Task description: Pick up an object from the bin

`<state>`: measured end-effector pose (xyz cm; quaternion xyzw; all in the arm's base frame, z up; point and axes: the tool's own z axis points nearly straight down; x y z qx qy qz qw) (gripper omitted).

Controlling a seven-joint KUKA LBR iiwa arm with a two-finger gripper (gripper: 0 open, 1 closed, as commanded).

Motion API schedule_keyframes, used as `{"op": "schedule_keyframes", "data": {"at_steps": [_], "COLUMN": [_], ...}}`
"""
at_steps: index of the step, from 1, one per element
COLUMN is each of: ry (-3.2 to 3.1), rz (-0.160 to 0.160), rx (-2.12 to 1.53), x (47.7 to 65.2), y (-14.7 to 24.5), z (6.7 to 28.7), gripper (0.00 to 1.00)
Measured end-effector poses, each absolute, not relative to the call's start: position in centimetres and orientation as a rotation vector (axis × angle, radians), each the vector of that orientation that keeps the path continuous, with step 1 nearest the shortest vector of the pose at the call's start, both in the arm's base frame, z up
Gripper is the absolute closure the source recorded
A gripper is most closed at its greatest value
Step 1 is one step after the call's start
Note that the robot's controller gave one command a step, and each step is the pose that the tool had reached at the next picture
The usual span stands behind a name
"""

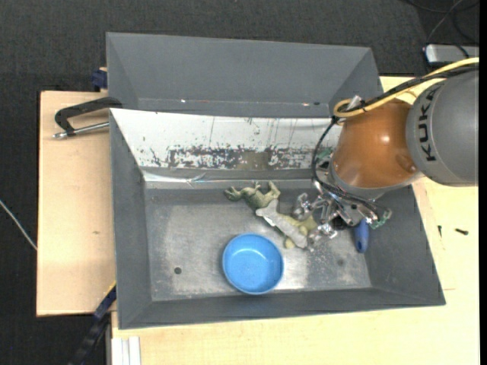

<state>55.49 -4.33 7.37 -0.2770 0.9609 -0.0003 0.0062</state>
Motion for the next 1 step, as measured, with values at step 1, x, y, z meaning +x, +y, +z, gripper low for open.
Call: {"op": "schedule_keyframes", "data": {"at_steps": [1], "ry": [2.901], "rz": [-0.007], "rx": [-1.167], "x": [56.78], "y": [-2.60], "z": [23.84], "gripper": [1.00]}}
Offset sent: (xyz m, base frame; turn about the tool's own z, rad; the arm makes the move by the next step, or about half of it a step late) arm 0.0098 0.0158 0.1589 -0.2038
